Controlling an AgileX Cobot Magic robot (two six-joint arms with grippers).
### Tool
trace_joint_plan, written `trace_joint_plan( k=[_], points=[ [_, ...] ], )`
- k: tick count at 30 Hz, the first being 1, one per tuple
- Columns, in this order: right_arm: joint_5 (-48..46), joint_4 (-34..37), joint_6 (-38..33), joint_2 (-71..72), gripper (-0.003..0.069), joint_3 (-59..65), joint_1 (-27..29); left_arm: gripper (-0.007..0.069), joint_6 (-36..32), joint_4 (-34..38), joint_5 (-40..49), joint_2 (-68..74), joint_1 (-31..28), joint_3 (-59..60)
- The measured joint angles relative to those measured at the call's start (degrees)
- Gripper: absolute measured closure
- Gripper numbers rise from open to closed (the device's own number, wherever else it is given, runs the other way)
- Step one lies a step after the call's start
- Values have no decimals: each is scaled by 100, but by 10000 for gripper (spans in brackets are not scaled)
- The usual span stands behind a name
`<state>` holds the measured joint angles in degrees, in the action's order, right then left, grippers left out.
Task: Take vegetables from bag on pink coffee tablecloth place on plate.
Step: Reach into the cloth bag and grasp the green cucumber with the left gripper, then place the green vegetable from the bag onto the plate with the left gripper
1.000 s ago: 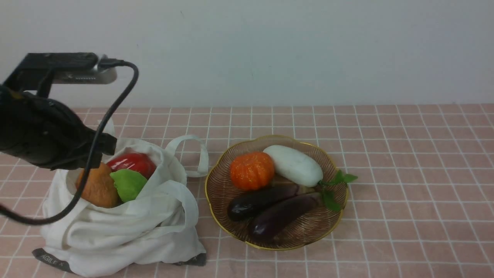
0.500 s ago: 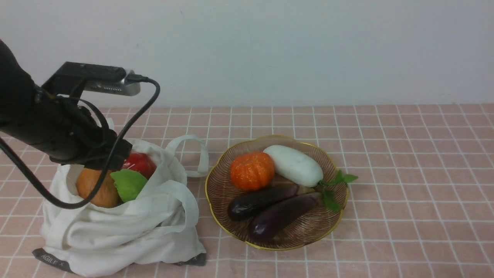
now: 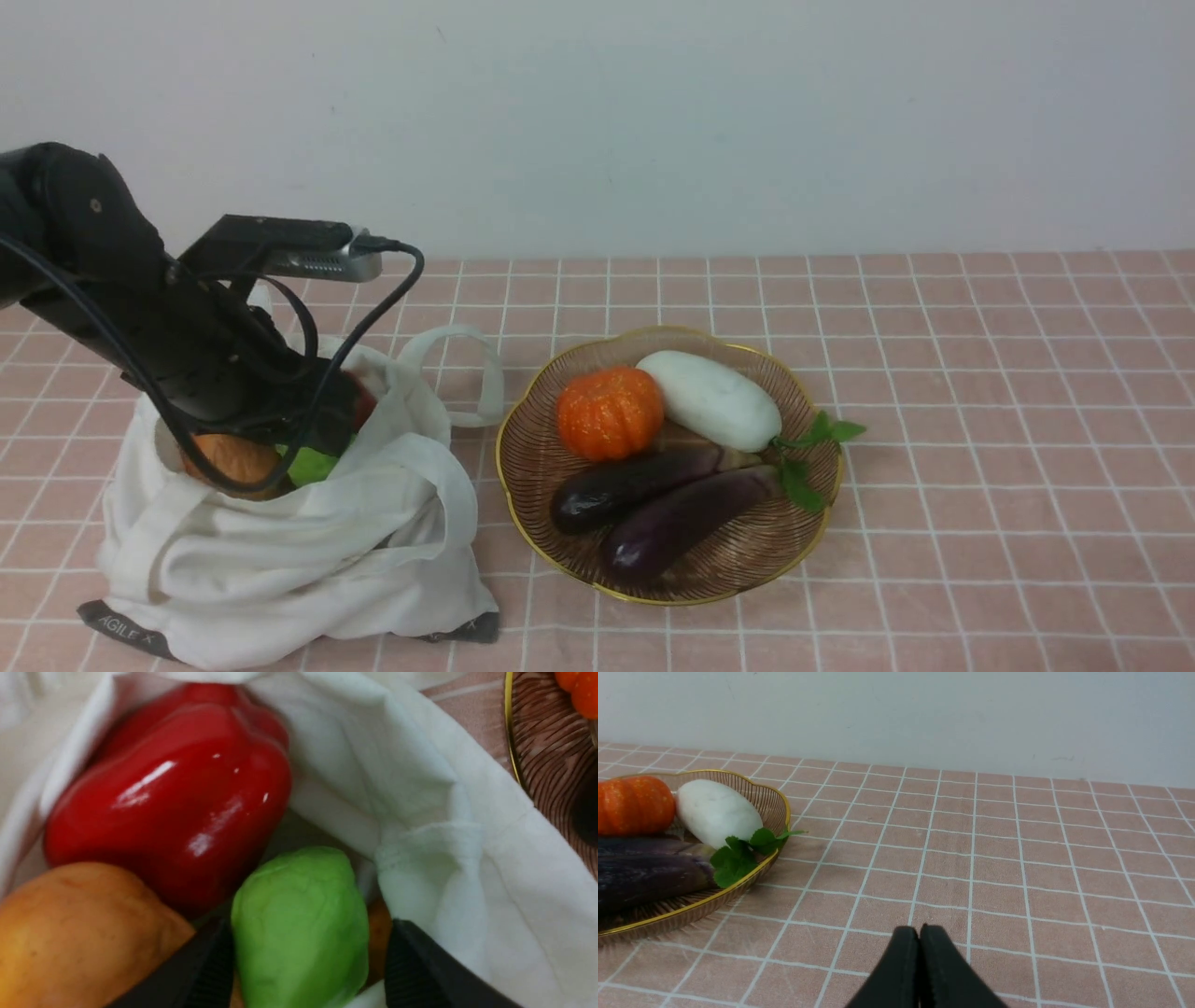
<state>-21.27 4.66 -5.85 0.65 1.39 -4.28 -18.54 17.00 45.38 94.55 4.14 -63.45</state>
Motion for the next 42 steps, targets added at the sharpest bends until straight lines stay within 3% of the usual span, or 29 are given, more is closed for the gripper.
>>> trace_joint_plan(
  k=[3,18,20,24,29,31,36,42],
  points=[
    [0,0,0,0,673,0,0,316,-13,16,-20,27,0,0],
    [0,0,0,0,673,0,0,319,26,-199,904,-1049,0,-926],
    [0,0,0,0,673,0,0,319,35,-129,973,-1255,0,-1102],
    [0,0,0,0,673,0,0,319,-43,665,969,-1820,71,-1534],
    [0,0,0,0,673,0,0,319,-416,1583,669,-1930,601,-1599],
    [0,0,0,0,673,0,0,319,-702,1937,414,-1643,1214,-1599],
    [0,0,0,0,673,0,0,319,-805,2032,-78,-721,2034,-1599],
    [0,0,0,0,673,0,0,319,-807,2053,-834,601,2495,-1599]
  ],
)
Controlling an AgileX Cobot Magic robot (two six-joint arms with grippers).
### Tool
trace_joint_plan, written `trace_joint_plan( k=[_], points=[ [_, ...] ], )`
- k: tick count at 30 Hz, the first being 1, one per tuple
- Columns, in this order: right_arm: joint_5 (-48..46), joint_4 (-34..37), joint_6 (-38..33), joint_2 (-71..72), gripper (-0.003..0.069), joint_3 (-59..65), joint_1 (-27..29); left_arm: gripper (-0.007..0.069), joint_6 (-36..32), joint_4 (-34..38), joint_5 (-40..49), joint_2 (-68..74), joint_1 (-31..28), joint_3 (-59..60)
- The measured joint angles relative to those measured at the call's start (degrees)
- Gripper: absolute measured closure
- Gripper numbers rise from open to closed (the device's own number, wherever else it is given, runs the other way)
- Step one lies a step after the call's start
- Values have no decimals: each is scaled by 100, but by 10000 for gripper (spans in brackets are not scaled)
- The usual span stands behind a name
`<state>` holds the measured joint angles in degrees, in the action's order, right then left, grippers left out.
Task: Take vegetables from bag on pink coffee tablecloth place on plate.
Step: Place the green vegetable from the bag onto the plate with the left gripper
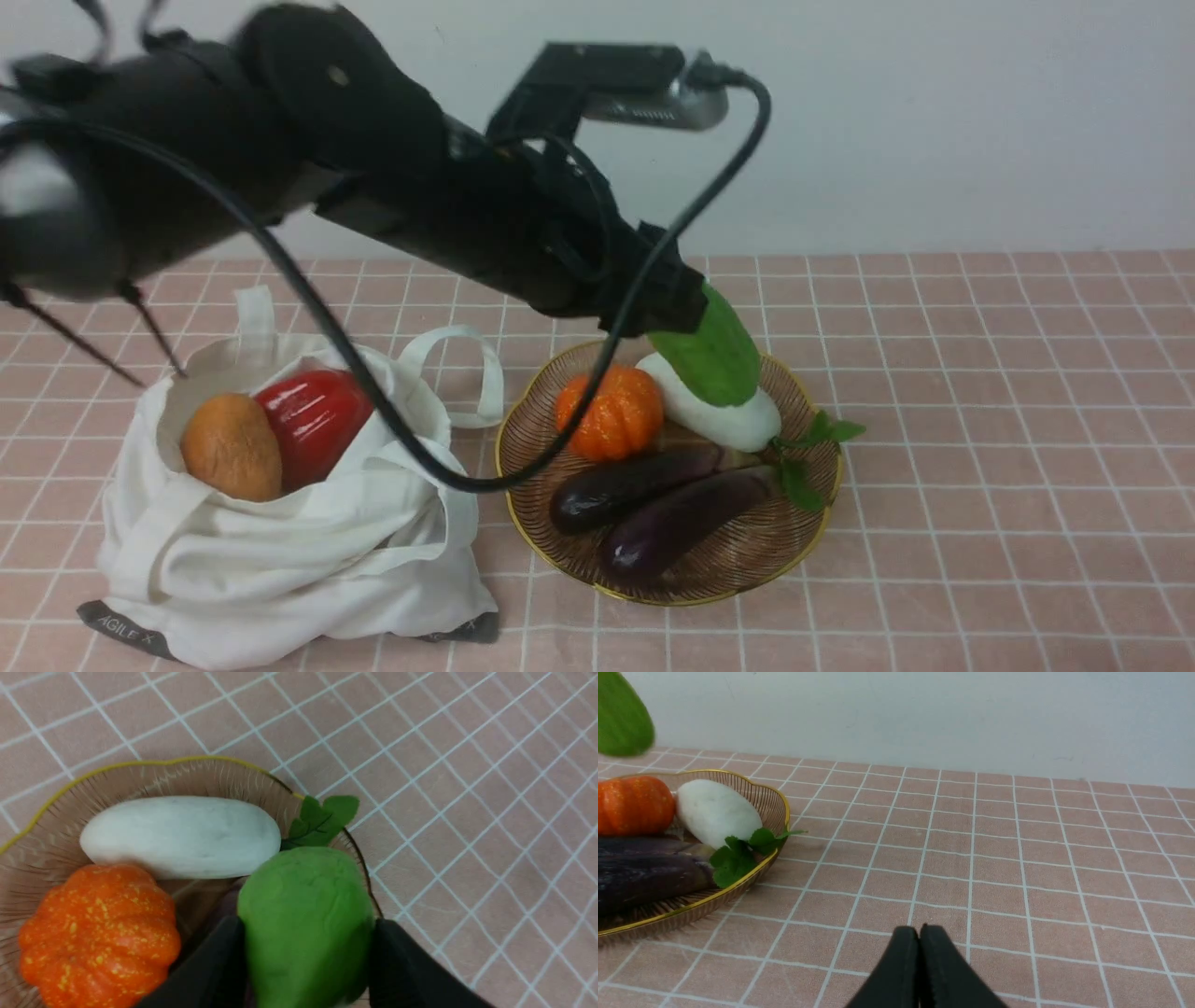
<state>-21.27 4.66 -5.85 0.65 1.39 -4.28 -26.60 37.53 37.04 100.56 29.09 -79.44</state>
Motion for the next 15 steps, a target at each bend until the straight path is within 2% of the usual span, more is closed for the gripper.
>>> trace_joint_plan(
  k=[12,15],
  points=[
    [0,0,0,0,673,0,0,306,0,105,-304,736,9,0],
    [0,0,0,0,673,0,0,222,0,-133,-298,730,9,0]
  ],
)
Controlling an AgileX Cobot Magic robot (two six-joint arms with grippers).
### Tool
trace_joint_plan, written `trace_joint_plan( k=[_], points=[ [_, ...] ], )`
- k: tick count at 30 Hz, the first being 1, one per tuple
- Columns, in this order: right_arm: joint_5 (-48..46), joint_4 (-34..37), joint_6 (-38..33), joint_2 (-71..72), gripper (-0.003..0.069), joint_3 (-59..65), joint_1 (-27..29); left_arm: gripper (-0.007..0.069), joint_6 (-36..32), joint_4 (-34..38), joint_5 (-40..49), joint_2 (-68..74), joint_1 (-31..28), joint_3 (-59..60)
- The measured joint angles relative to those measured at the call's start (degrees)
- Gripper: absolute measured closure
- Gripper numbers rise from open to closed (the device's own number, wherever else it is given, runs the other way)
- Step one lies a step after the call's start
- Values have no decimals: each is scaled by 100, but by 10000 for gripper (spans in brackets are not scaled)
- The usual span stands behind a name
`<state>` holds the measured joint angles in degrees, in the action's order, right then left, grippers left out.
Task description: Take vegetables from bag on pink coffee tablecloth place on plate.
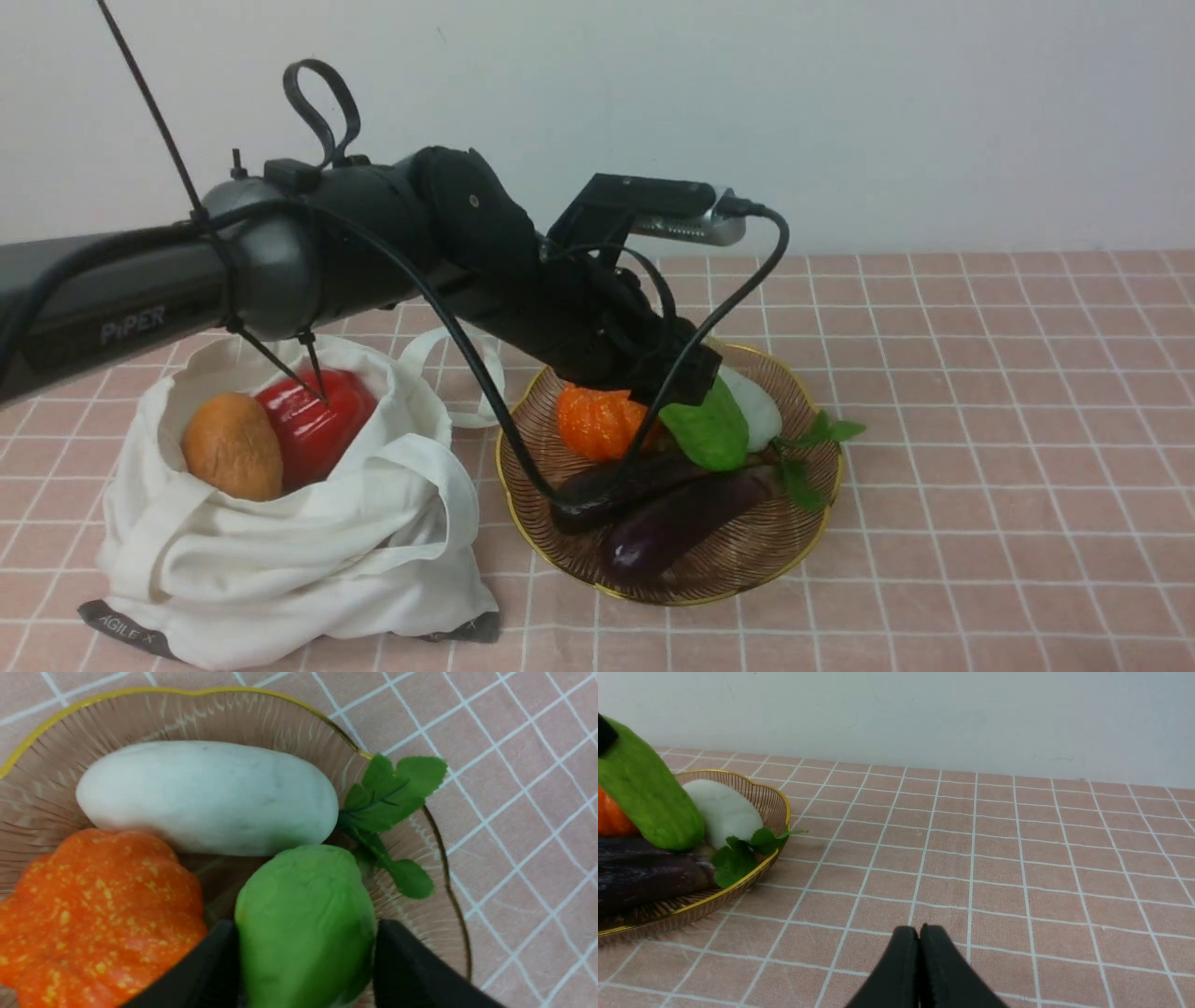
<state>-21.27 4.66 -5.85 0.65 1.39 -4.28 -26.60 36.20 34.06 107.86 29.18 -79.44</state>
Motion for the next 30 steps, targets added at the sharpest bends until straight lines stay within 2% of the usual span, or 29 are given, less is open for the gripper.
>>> trace_joint_plan(
  k=[3,6,10,13,15,18,19,20,21,25,30],
  points=[
    [0,0,0,0,673,0,0,180,44,-281,40,-39,0,-4],
    [0,0,0,0,673,0,0,159,539,-1128,184,-317,0,-22],
    [0,0,0,0,673,0,0,158,1116,-1893,316,-703,-7,-62],
    [0,0,0,0,673,0,0,209,1837,-2788,632,-1300,-54,-93],
    [0,0,0,0,673,0,0,271,2134,-3339,881,-1711,-59,-115],
    [0,0,0,0,673,0,0,440,2628,-4268,1403,-2507,-73,-121],
    [0,0,0,0,673,0,0,452,2692,-4381,1430,-2623,-73,-121],
    [0,0,0,0,673,0,0,536,2916,-4754,1584,-3030,-73,-112],
    [0,0,0,0,673,0,0,575,3062,-4984,1638,-3337,-73,-81],
    [0,0,0,0,673,0,0,627,3508,-5421,1682,-4615,-73,260],
    [0,0,0,0,673,0,0,629,3832,-5478,1354,-6518,-73,1280]
  ],
)
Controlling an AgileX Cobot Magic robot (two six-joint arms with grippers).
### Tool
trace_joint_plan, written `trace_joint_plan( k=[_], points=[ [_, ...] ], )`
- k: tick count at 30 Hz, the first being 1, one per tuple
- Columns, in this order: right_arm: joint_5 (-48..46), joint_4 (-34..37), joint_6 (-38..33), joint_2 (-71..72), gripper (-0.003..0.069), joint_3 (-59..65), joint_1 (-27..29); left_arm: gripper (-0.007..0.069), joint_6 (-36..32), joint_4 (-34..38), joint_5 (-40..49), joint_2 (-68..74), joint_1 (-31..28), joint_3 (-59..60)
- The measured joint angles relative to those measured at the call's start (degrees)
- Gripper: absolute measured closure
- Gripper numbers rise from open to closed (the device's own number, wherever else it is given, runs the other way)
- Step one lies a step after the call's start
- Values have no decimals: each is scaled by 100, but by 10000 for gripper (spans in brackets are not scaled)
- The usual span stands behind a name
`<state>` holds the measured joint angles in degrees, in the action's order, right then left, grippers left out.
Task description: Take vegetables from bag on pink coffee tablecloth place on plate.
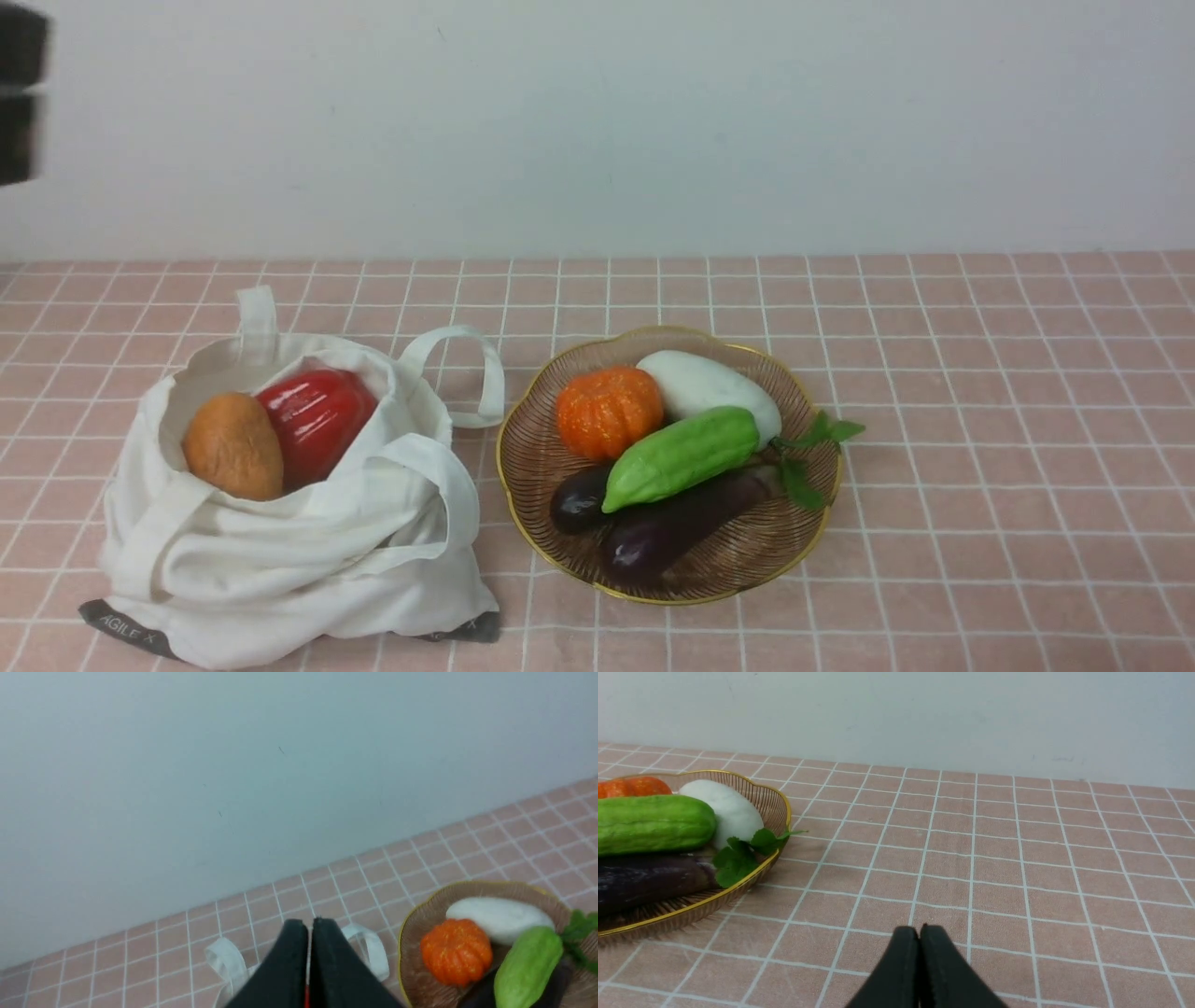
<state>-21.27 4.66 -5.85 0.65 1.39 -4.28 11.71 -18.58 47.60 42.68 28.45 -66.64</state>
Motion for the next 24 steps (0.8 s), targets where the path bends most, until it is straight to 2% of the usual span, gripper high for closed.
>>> trace_joint_plan(
  k=[2,7,14,24],
  points=[
    [0,0,0,0,673,0,0,629,77,-13,-166,-391,0,334],
    [0,0,0,0,673,0,0,629,327,-26,-1291,-2448,0,2203],
    [0,0,0,0,673,0,0,629,345,182,-2088,-3680,0,3582],
    [0,0,0,0,673,0,0,629,345,296,-1888,-4126,0,4382]
  ],
)
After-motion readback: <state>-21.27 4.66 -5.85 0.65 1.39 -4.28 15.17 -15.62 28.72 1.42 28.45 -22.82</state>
